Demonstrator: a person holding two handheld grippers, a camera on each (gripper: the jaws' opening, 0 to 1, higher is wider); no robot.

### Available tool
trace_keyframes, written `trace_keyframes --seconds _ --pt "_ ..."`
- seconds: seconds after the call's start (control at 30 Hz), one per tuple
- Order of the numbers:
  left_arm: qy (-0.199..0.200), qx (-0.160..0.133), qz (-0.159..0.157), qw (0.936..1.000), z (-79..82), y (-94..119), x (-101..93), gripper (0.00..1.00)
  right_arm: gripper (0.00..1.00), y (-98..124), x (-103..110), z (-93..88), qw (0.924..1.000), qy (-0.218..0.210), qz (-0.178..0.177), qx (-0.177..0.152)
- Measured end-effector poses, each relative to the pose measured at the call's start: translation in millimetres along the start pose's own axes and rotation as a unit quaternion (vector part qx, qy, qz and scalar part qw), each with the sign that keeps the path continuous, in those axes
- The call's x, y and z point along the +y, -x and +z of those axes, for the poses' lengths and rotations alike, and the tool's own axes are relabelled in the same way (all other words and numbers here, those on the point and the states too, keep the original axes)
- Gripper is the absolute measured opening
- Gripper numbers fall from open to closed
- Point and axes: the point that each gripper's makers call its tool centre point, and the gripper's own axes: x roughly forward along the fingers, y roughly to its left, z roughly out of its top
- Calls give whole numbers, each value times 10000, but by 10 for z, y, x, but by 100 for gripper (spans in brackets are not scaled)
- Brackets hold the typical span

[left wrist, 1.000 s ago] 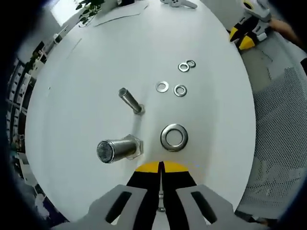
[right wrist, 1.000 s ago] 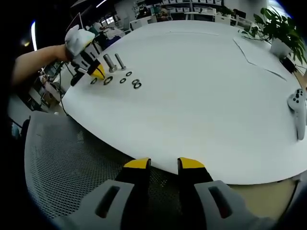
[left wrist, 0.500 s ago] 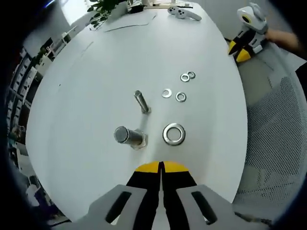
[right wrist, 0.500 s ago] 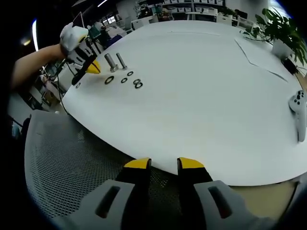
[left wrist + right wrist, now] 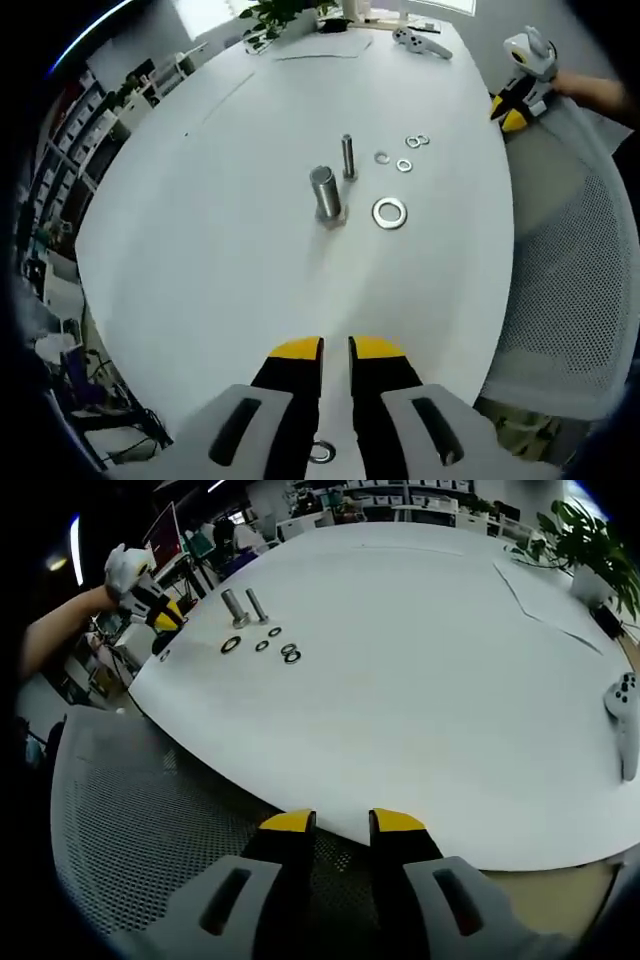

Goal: Place the washer onto the threaded stud by aligning its center hole with the stud, sliding it down to the base, and recovering from edge contact or off-axis alignment until the washer reaches the visible bottom stop.

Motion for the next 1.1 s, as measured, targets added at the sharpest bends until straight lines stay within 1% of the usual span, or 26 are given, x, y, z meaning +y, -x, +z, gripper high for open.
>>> trace_keyframes --seconds 0.03,0.1,0.13,0.2,0.27,0.3,0.37,0.4,0.43,0.5,0.57,0.6,0.67,0.73,0.83,0.87,0.97,1.1 --pt "75 -21 62 10000 -34 16 16 15 24 0 1 0 10000 5 2 2" --pt "177 -22 68 9998 -112 46 23 21 24 -1 4 -2 10000 24 10 8" --pt "263 -1 110 9996 -174 66 26 22 24 -3 4 -1 10000 29 15 8" --pt "230 134 132 9996 -313 90 16 22 24 -6 6 -3 10000 49 28 22" --pt "235 192 150 9994 -433 96 11 26 24 -8 14 -6 9999 84 43 40" --pt "366 264 129 9989 -508 103 5 29 24 -8 17 -7 9999 104 46 49" --pt "519 402 100 9978 -666 95 3 32 24 -8 21 -8 9999 117 52 58" --pt "526 441 112 9976 -721 90 4 33 24 -9 20 -8 9999 123 53 66" --pt "544 514 140 9971 -816 84 20 33 24 -9 20 -9 9999 121 53 68" --pt "706 640 191 9953 -956 74 36 33 24 -10 18 -10 9999 113 53 70" --pt "795 730 279 9938 -1079 48 68 33 24 -9 17 -12 9999 115 54 75" --pt "830 821 300 9927 -1139 43 74 32 24 -9 17 -13 9999 115 55 76" --pt "879 937 268 9914 -1244 16 65 32 24 -10 16 -15 9999 124 54 83" --pt "931 1011 277 9901 -1320 3 78 33 24 -10 19 -19 9998 142 56 102" --pt "1035 1038 263 9888 -1369 -8 95 32 24 -10 20 -21 9998 140 54 111" --pt "1129 1041 282 9877 -1383 -18 108 32 24 -10 19 -21 9998 135 51 109" --pt "1167 1016 259 9876 -1383 -36 129 31 24 -11 17 -22 9998 129 46 109" --pt "1194 1045 132 9872 -1373 -66 119 30 24 -12 16 -26 9998 141 43 126"
